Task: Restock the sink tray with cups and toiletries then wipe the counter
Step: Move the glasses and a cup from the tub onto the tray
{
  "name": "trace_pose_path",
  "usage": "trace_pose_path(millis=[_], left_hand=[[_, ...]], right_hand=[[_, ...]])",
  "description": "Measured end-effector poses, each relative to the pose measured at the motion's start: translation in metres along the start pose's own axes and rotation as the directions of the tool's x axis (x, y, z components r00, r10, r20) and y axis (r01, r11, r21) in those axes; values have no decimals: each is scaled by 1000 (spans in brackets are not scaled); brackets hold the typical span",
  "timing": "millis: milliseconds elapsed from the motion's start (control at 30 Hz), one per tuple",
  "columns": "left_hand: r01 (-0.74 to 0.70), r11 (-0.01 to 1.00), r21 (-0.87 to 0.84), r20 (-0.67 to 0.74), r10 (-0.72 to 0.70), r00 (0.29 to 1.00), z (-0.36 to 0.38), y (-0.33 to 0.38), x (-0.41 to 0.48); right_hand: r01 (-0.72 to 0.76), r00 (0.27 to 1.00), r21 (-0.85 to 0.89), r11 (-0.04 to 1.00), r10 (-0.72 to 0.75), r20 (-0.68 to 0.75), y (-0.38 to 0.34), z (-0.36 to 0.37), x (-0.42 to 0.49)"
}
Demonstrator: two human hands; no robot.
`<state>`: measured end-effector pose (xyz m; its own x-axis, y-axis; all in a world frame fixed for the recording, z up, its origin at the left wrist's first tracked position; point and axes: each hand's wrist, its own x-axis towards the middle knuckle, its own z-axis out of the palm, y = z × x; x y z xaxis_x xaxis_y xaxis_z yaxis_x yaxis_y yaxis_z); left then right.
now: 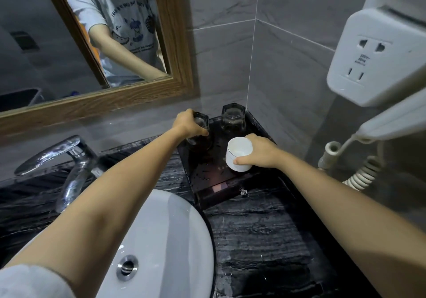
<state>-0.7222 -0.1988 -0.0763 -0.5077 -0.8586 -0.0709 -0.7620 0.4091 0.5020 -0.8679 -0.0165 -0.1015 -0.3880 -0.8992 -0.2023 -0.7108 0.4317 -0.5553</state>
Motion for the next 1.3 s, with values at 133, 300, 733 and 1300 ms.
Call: trace_pose_path(millis=[133,300,733,1300], left_hand=[[-11,1000,22,38,11,999,-1,-1,5],[-48,999,17,35,47,998,3,-6,4],[-291,956,-33,-211,278,937,9,-27,-45],[-292,739,-607,39,395,918,62,-9,-99]], right_hand=[[-4,1000,6,1000,4,-4,2,0,1],[5,1000,9,1000,-5,-14,1,1,2],[56,998,26,998,-57,11,-2,0,-1],[149,986,33,988,-151,72,-34,-11,-12]])
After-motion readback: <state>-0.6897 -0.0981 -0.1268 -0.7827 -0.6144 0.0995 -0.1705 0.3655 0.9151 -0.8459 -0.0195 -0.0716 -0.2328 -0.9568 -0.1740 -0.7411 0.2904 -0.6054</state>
